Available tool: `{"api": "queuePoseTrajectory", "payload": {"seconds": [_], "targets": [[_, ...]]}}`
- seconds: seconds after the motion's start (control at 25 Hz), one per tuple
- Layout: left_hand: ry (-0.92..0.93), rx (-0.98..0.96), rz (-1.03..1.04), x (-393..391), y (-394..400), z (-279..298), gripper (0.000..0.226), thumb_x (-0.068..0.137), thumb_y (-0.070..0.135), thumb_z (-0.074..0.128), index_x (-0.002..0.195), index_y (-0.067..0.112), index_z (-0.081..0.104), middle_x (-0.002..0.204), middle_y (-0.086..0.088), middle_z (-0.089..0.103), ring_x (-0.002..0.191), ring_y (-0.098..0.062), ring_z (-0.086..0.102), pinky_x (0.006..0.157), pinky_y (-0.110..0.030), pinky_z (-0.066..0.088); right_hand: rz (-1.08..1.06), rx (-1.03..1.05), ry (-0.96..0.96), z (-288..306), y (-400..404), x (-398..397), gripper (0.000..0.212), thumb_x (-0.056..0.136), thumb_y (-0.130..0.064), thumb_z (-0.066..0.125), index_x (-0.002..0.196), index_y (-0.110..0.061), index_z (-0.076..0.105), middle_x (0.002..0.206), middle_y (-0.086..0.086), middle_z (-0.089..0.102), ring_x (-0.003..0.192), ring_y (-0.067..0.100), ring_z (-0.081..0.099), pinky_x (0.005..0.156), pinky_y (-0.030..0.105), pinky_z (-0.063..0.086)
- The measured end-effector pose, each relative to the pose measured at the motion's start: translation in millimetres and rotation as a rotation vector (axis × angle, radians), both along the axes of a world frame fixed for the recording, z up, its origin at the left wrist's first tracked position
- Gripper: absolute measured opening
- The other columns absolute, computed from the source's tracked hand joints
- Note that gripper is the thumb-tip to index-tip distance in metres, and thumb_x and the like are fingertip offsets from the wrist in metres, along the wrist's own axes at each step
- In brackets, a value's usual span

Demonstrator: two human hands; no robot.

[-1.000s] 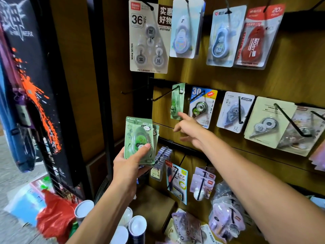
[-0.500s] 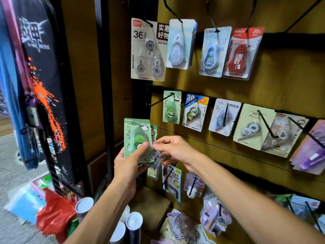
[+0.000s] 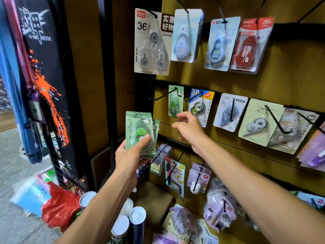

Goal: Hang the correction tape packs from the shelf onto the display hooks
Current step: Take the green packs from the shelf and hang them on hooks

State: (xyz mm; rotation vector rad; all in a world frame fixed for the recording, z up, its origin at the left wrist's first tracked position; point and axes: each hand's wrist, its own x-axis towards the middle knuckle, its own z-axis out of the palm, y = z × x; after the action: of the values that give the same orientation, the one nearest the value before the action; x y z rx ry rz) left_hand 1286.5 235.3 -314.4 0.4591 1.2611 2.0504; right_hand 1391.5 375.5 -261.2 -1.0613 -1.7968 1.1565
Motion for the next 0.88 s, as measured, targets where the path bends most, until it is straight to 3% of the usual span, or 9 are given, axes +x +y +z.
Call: {"api": "queuePoseTrajectory", "payload": {"seconds": [0.08, 0.12, 0.24, 0.4, 0.64, 0.88], "targets": [[0.014, -0.016, 0.002, -5.8, 11.6, -2.6, 0.022, 0.080, 0.021, 0.079, 0.098, 0.021, 0.068, 0.094, -0.007, 0.075, 0.085, -0.026, 0.073, 0.057, -0.025, 0.057, -0.062, 0.072, -0.028, 6.5, 28.8, -4.9, 0.036, 0.086, -0.015, 0.068, 0.115, -0.032, 0.056, 0.132, -0.006, 0.052, 0.109, 0.017, 0.054, 0.093, 0.039, 0.052], [0.016, -0.020, 0.000, -8.8, 17.9, -3.6, 0.023, 0.079, 0.021, 0.079, 0.100, 0.020, 0.068, 0.094, -0.006, 0.075, 0.085, -0.025, 0.073, 0.058, -0.025, 0.057, -0.073, 0.101, -0.043, 9.3, 41.3, -7.9, 0.040, 0.085, -0.015, 0.069, 0.119, -0.032, 0.057, 0.133, -0.006, 0.048, 0.113, 0.016, 0.050, 0.098, 0.035, 0.046], [0.039, -0.031, -0.010, -19.2, 34.2, -5.2, 0.033, 0.078, 0.025, 0.080, 0.107, 0.019, 0.067, 0.097, -0.006, 0.075, 0.087, -0.023, 0.073, 0.061, -0.027, 0.057, -0.063, 0.193, -0.073, 22.2, 73.8, -22.9, 0.052, 0.080, -0.016, 0.074, 0.129, -0.027, 0.059, 0.141, 0.000, 0.047, 0.122, 0.019, 0.045, 0.097, 0.027, 0.033], [0.061, -0.029, -0.001, -31.0, 49.9, -12.8, 0.036, 0.077, 0.026, 0.080, 0.110, 0.019, 0.067, 0.098, -0.005, 0.075, 0.087, -0.022, 0.074, 0.065, -0.030, 0.058, 0.022, 0.121, -0.005, 29.7, 100.8, -39.9, 0.069, 0.079, -0.018, 0.077, 0.141, -0.019, 0.049, 0.147, 0.005, 0.047, 0.129, 0.025, 0.049, 0.106, 0.048, 0.045], [0.062, -0.058, -0.002, -26.8, 55.6, -28.4, 0.033, 0.078, 0.027, 0.080, 0.108, 0.020, 0.068, 0.099, -0.008, 0.075, 0.091, -0.029, 0.073, 0.068, -0.032, 0.057, 0.015, 0.057, 0.086, 13.8, 106.5, -33.0, 0.064, 0.077, -0.014, 0.077, 0.135, -0.025, 0.052, 0.142, 0.001, 0.049, 0.126, 0.023, 0.050, 0.106, 0.048, 0.045], [0.091, -0.066, -0.019, -22.0, 51.8, -24.7, 0.031, 0.077, 0.027, 0.080, 0.106, 0.021, 0.069, 0.098, -0.008, 0.075, 0.090, -0.027, 0.073, 0.066, -0.030, 0.055, 0.044, -0.042, 0.087, 30.3, 109.7, -37.6, 0.066, 0.087, -0.019, 0.070, 0.146, -0.017, 0.041, 0.144, 0.012, 0.049, 0.121, 0.025, 0.051, 0.102, 0.044, 0.047]]}}
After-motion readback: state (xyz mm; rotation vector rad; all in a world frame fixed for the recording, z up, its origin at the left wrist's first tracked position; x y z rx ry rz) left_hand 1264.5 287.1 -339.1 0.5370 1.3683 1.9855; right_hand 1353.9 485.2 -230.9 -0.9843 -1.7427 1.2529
